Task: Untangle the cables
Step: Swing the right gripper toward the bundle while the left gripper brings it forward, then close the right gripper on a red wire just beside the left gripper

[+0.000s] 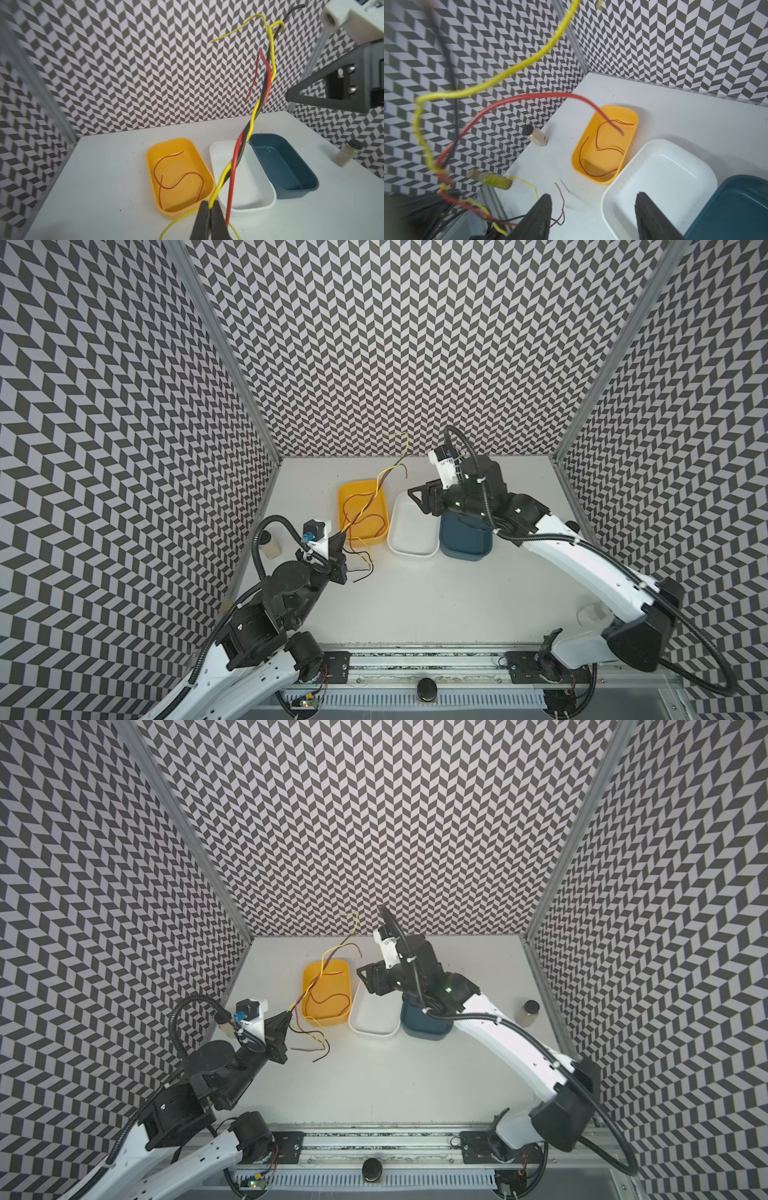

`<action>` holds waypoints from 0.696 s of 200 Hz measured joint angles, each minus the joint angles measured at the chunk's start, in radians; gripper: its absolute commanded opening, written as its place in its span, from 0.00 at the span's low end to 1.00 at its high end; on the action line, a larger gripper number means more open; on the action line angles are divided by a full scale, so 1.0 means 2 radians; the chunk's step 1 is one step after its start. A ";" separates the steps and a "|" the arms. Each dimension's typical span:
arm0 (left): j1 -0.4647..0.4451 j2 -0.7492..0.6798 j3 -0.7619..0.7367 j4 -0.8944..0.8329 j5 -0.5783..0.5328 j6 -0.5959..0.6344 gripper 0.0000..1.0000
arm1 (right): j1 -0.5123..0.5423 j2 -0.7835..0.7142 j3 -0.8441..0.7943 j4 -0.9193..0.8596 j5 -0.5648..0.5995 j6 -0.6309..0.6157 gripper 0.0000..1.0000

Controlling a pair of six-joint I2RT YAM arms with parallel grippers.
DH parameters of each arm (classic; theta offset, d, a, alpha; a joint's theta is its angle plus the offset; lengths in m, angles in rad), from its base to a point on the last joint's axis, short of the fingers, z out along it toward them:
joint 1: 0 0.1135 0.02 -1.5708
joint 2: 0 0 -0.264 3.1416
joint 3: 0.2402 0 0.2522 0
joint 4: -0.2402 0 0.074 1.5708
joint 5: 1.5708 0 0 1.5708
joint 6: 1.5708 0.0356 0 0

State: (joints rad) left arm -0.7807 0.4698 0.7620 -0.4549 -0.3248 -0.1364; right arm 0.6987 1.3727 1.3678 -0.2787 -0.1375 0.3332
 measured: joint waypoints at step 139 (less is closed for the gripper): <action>0.020 0.200 0.071 0.083 0.356 -0.083 0.00 | 0.036 -0.222 -0.297 0.181 -0.167 0.052 0.67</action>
State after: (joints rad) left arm -0.7399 0.8700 0.9043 -0.2890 0.3878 -0.3023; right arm 0.7704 0.9287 0.7746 0.0834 -0.4717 0.4366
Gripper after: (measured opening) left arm 0.048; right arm 0.671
